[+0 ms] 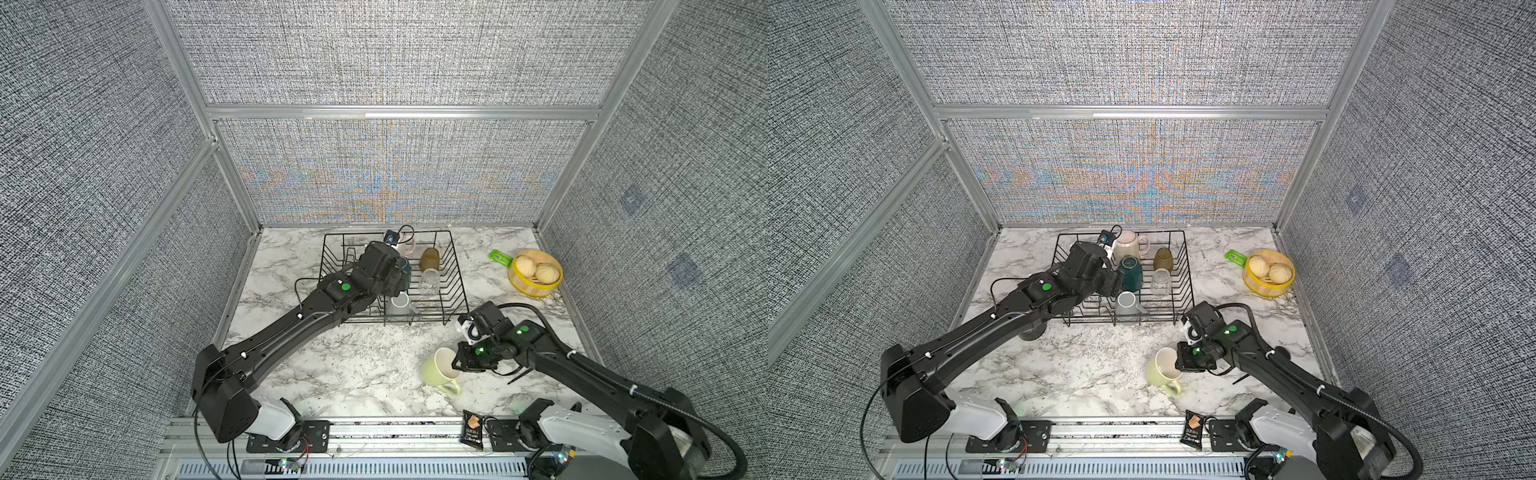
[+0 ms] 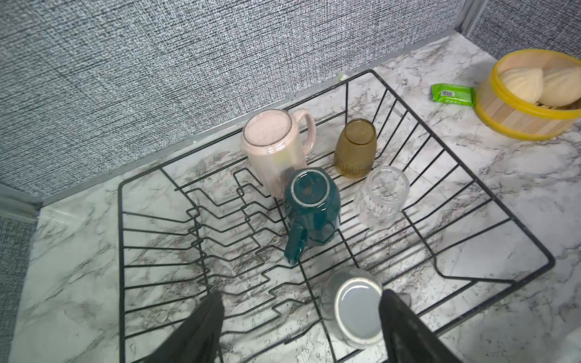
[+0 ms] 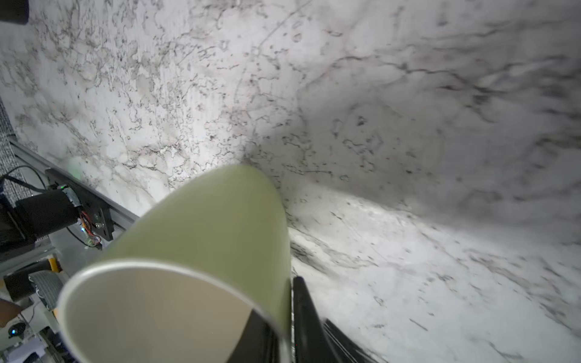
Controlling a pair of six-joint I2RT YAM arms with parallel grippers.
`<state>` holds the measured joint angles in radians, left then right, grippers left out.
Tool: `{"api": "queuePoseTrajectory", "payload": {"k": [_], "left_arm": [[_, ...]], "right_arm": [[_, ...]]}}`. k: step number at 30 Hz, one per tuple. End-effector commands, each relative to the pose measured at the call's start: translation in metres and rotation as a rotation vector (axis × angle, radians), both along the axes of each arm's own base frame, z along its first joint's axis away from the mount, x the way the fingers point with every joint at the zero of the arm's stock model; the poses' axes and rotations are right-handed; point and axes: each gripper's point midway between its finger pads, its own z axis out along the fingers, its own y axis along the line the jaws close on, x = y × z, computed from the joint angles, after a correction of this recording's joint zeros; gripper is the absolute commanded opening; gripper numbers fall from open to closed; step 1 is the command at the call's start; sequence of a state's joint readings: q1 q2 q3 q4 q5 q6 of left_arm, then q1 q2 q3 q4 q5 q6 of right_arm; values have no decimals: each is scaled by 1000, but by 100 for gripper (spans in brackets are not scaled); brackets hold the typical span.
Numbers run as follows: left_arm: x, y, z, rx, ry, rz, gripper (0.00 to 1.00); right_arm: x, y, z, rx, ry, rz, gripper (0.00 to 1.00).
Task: Load cups into a dish rack
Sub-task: Move the cup to the bottom-center of the table, then pick up the cup from the bottom-center of the table.
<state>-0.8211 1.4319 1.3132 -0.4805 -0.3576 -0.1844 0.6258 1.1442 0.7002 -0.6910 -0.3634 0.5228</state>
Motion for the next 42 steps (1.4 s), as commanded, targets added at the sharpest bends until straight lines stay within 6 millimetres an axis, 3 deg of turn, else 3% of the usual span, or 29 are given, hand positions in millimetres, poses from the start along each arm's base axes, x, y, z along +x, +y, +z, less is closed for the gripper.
{"api": "queuePoseTrajectory", "payload": {"k": [1,7,12,18,23,28,32,35,42], "left_arm": [[-5,15,-2,28,-4,30,79],[-25,31,-5,19,34,23,80],[-47,39,-14,-6,89,-18,81],[-78,28,-38,-149,212,-141,83],[-111,-3,-59,-215,362,-360,82],[-134,-27,-84,-247,534,-490,76],[-138,-32,-114,-206,654,-454,69],[-146,-30,-128,-164,713,-442,66],[-150,-24,-146,-123,728,-395,65]], "right_arm": [[15,22,8,26,-60,23,16],[29,64,25,11,-118,112,16],[30,79,18,-42,-91,161,16],[26,89,43,-31,-114,195,35],[29,69,67,-41,-212,156,47],[43,23,88,-137,-369,63,60],[52,-13,95,-180,-481,-40,68],[53,-28,101,-155,-537,-107,73],[56,-37,103,-58,-602,-221,75]]}}
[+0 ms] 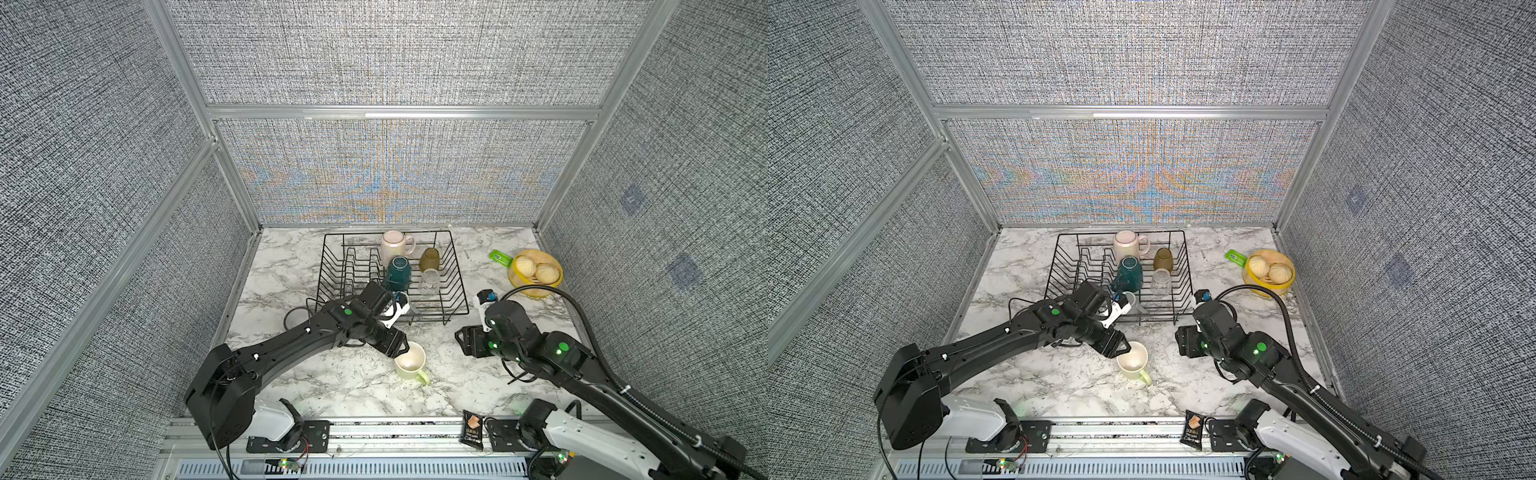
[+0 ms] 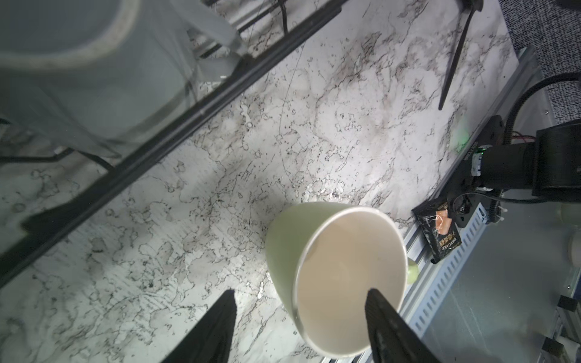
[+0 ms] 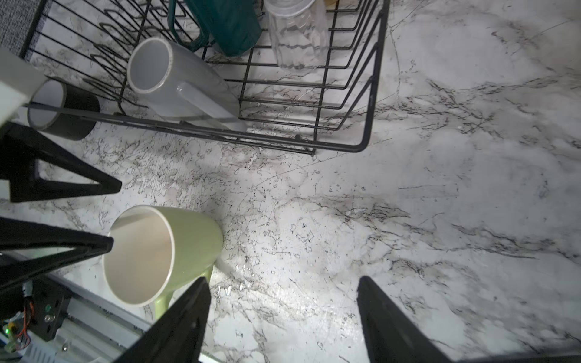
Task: Load cups into a dish rack
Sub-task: Pick up the cup from the bottom-center of the table, then place the cup upside down at the dish rack.
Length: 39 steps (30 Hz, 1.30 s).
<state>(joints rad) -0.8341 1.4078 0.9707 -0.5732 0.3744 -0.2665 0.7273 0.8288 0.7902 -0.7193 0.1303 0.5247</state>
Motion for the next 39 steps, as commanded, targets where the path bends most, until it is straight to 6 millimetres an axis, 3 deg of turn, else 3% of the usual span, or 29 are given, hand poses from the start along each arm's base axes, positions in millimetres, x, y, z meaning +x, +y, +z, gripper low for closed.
{"api": "queuePoseTrajectory", "payload": {"k": [1,5,9,11,14,15,21,26,33,39], "left_arm": [[2,0,-9,25,-5,26,63],[6,-6,-22,38,-19,60,57],[10,-5,-31,92,-26,73,36],[13,-2,-35,130,-48,91,20],[13,-4,-34,121,-57,92,1],[13,-6,-30,107,-59,88,0],[16,-8,4,22,-138,78,0],[18,-8,46,-75,-208,100,0],[36,-16,117,-362,-391,154,0],[47,-21,168,-563,-505,175,0]], "right_arm": [[12,3,12,69,-65,-56,75],[16,6,15,81,-78,-56,75],[18,7,15,86,-76,-65,75],[19,10,16,97,-79,-52,76],[20,2,17,75,-84,-95,86],[21,-1,16,74,-89,-112,90],[20,8,22,164,-116,-84,93],[9,40,63,376,-13,22,95],[5,64,96,661,267,38,97],[14,85,101,958,528,-38,99]]}}
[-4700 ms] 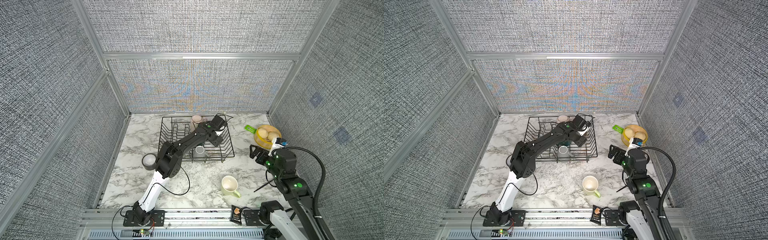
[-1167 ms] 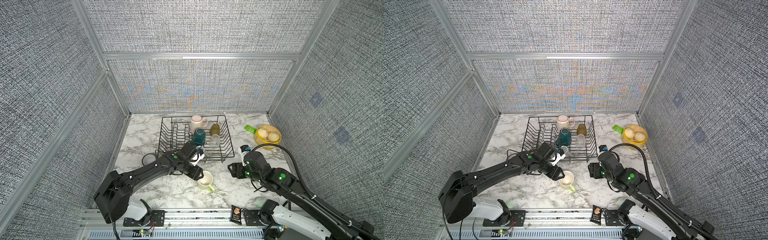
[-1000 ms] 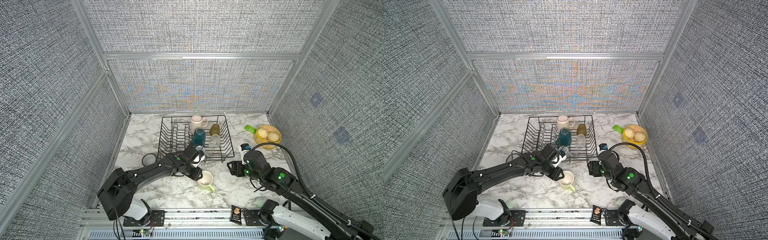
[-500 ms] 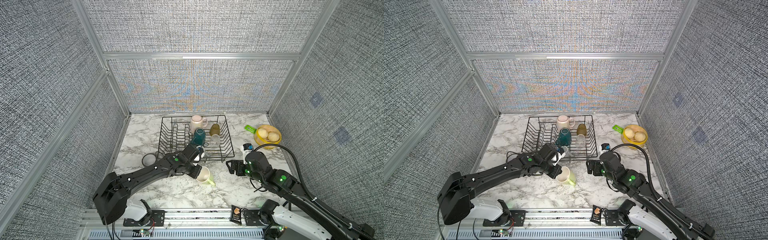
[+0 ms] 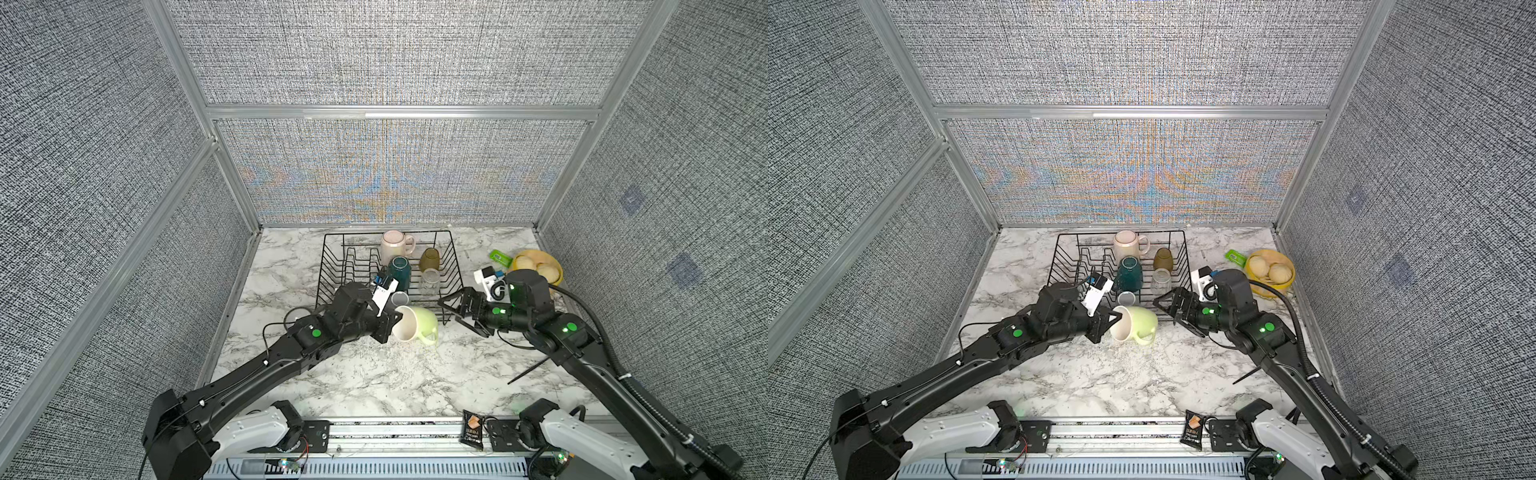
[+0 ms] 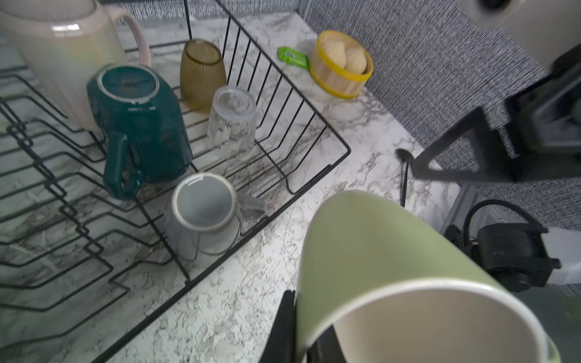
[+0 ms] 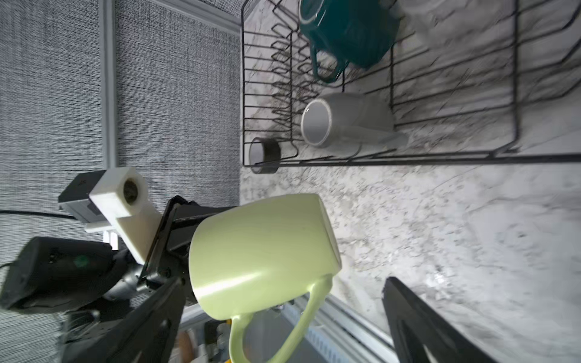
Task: Load cups into a dish rack
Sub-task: Place the cup upside down at the dish rack.
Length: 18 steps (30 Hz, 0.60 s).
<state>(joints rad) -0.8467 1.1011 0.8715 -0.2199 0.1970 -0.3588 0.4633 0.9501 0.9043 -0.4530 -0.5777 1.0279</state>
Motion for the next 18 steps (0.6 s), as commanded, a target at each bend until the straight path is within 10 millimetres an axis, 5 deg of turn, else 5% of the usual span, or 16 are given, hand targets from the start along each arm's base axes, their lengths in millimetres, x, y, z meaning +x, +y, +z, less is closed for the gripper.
{"api": "queuePoseTrajectory", "payload": {"k": [1,5,12,18], "left_arm": [[10,-19,62,-222,-131,-26,0],[18,-26,73,-285,-154,-20,0],[27,-39,78,-362,-154,-26,0],[28,-52,78,-395,-129,-64,0]], "right_arm": [[-3,21,18,248,224,21,99],[3,39,27,381,301,87,99],[19,38,49,491,236,23,98],[34,35,40,565,249,-61,89]]}}
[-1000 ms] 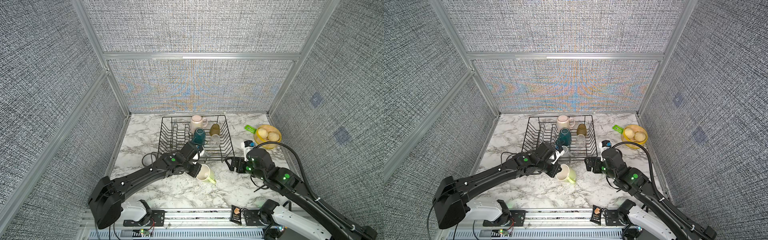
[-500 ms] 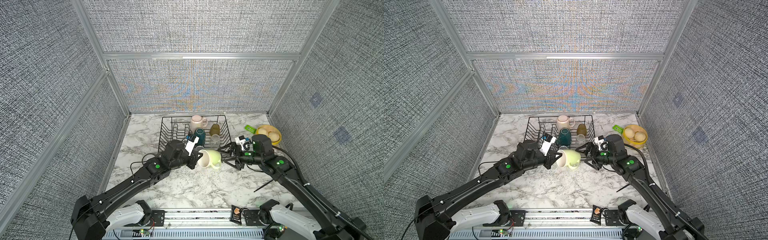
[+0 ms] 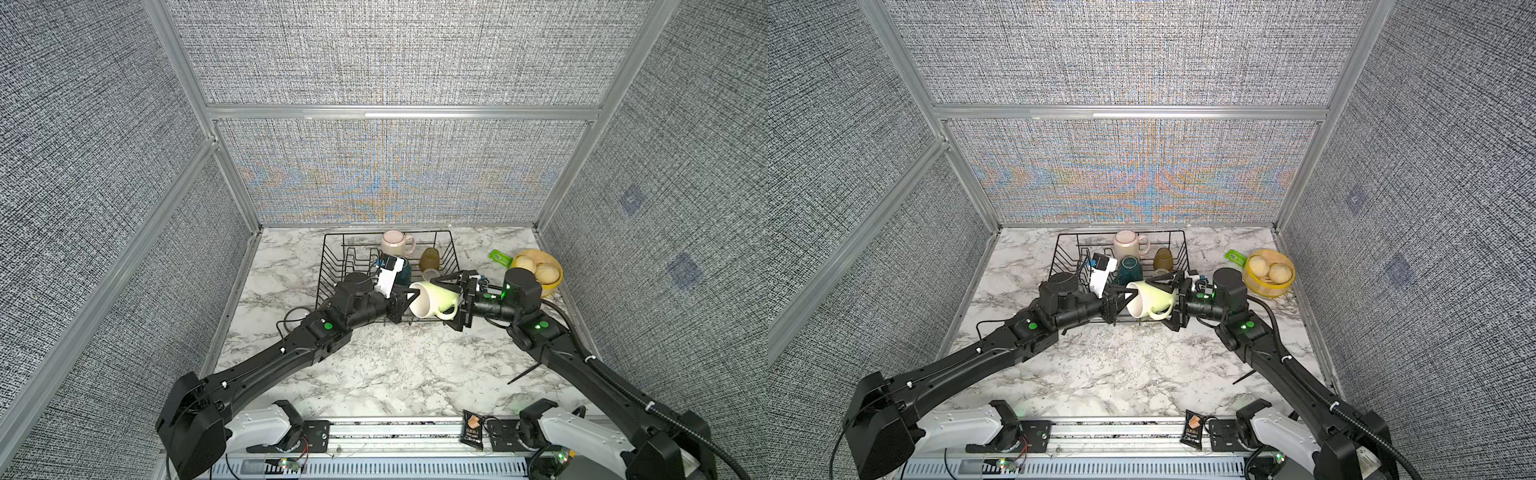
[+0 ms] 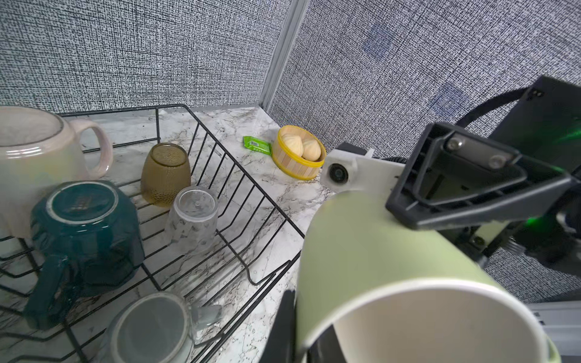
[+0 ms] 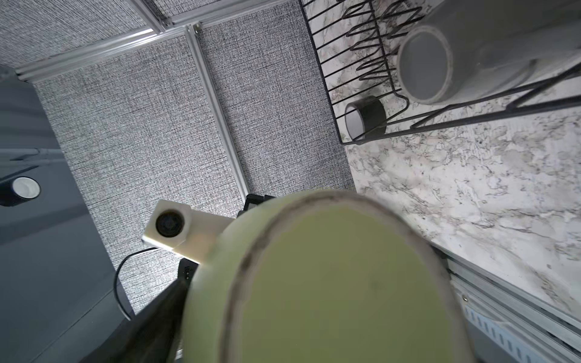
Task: Load cups into a dish rack
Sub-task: Place the cup upside down at the dish rack.
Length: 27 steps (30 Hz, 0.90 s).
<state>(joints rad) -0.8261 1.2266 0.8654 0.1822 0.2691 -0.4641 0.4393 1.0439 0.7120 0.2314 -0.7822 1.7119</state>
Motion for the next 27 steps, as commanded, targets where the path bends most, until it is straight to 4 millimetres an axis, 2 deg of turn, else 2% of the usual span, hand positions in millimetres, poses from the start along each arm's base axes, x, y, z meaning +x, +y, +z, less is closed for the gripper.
{"api": "queuePoseTrajectory", "payload": {"k": [1,9,12,19,21,24,27], "left_arm": [[-3,-13,36,-130,-57,-60,0],[2,-15,34,-155,-45,-42,0],[1,-18,33,-156,-38,-55,0],[6,-22,25,-137,-23,-47,0],[9,-22,20,-130,-18,-35,5],[12,-20,14,-102,-14,-17,17],[16,-18,5,-67,-3,9,20]], "right_arm": [[9,1,17,88,-39,-39,88],[18,2,21,121,-89,-60,88],[23,-1,15,112,-82,-91,87],[37,-7,13,59,-163,-138,80],[40,-8,13,15,-204,-133,79],[42,-12,15,-65,-277,-132,78],[44,-16,16,-149,-341,-136,76]]}}
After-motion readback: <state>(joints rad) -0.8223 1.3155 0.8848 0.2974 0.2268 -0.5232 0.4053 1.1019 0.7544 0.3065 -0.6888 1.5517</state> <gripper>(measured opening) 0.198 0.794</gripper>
